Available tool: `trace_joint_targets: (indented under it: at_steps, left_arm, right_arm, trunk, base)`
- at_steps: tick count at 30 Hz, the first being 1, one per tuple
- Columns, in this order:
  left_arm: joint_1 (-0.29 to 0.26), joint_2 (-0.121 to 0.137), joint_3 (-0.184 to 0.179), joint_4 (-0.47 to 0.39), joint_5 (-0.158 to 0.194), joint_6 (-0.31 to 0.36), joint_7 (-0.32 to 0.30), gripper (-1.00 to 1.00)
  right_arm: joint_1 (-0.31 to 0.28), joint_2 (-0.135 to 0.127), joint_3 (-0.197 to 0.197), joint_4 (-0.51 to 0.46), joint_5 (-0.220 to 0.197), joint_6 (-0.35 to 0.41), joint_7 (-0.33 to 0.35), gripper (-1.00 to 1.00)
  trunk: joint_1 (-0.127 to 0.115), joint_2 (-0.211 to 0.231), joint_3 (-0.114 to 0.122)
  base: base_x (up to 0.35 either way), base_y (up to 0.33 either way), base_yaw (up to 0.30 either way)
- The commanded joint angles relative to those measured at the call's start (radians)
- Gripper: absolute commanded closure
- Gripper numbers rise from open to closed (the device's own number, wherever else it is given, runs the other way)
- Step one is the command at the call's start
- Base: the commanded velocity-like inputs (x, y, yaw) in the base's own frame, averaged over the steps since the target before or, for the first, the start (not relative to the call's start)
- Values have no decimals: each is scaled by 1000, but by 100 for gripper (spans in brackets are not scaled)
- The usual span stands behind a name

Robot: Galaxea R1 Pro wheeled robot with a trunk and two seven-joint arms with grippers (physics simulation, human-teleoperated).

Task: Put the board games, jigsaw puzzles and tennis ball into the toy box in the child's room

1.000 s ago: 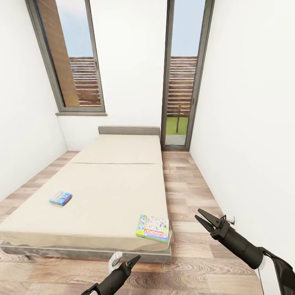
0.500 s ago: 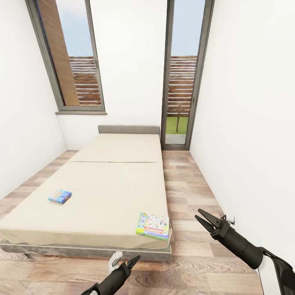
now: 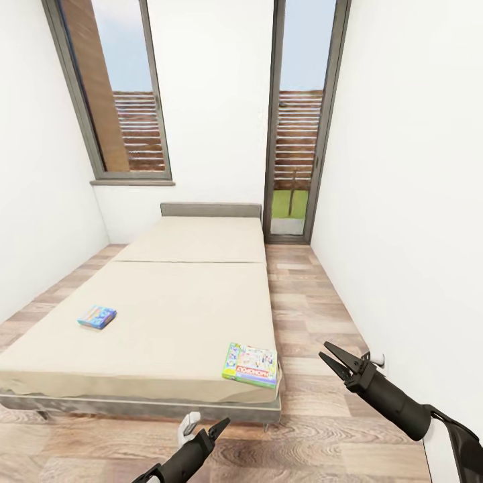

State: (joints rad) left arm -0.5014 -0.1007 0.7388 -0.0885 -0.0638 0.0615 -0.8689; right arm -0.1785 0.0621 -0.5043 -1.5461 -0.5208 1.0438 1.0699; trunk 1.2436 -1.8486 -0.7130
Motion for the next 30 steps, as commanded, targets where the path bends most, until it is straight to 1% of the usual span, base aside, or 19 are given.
trace_joint_targets:
  at_steps: [1, 16, 25, 30]
  left_arm:
    - [0, -1, 8, -2, -7, 7, -4, -100]
    - [0, -1, 8, -2, -7, 11, -5, -100]
    - [0, -2, 8, -2, -8, 14, 4, -100]
    - [0, -3, 8, -2, -8, 12, 3, -100]
  right_arm:
    - [-1, 1, -2, 0, 4, 3, 5, -100]
    - [-1, 1, -1, 0, 4, 3, 5, -100]
    - [-1, 1, 0, 0, 4, 3, 5, -100]
    - [-1, 1, 0, 0, 4, 3, 4, -100]
  trunk:
    - [0, 0, -1]
    - [0, 0, -1]
    - [0, 0, -1]
    - [0, 0, -1]
  base:
    - [0, 0, 0]
    - [6, 0, 0]
    - [206, -23, 0]
    - [108, -25, 0]
